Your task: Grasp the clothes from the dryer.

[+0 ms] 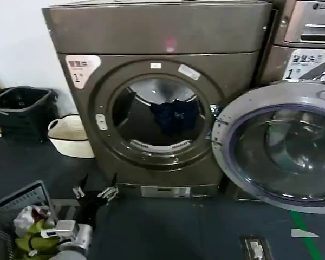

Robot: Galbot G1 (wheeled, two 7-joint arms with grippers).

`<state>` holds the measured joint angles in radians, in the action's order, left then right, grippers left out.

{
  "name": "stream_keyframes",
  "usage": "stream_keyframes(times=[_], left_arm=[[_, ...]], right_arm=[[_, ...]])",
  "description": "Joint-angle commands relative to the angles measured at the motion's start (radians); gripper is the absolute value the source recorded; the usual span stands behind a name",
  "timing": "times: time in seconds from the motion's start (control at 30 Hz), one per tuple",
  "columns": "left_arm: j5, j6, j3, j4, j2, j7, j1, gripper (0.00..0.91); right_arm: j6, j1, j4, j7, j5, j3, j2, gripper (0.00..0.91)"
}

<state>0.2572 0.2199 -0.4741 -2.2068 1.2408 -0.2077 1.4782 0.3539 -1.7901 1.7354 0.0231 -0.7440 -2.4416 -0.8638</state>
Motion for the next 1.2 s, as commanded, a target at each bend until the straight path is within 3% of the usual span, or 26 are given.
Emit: stream_keyframes(times=[0.03,0.7,1.2], left_arm=[[-0.006,-0.001,0.016,0.006,0.005,0.0,-0.008,0.907],[-0.017,0.001,0.013,-0.01,0.013,0.003,0.0,0.907],[-0.053,-0.027,0.01,-0.007,0.018,0.008,-0.003,0.907]], right_arm=[[-0.003,0.001,0.009,-0.005,-0.005,-0.002,-0.007,0.907],[-0.001,0.014,0.02,-0.021,-0.003,0.015,-0.012,0.907],[-0.072,0.02,0.013,-0.04,-0.008,0.022,-0.012,0.907]])
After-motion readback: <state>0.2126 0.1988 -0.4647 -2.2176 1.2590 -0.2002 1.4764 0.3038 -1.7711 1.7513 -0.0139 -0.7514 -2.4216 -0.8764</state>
